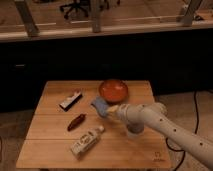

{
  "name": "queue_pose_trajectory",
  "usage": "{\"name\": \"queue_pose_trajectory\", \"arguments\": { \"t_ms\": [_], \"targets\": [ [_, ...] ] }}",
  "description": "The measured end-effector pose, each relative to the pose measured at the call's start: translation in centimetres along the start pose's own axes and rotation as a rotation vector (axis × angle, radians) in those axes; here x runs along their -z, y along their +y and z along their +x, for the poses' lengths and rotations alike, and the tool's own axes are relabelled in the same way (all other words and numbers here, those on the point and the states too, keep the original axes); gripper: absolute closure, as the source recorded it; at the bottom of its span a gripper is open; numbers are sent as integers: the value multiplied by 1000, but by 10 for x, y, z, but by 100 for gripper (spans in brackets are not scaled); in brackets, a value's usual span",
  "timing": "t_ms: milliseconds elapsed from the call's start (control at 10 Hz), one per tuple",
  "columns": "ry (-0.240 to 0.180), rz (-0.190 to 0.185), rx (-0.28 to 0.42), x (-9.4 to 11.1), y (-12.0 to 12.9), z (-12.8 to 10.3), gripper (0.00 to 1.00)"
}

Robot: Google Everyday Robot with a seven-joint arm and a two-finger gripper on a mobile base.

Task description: Place the white sponge in the ceramic cup

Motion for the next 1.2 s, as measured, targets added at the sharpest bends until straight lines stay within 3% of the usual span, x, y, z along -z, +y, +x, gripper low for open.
{"name": "queue_pose_trajectory", "arguments": {
  "t_ms": [300, 600, 900, 1200],
  "targets": [
    [9, 0, 5, 2, -3, -4, 100],
    [28, 6, 20, 16, -19, -18, 100],
    [32, 6, 21, 21, -24, -28, 100],
    [51, 7, 28, 40, -28, -39, 100]
  ]
}}
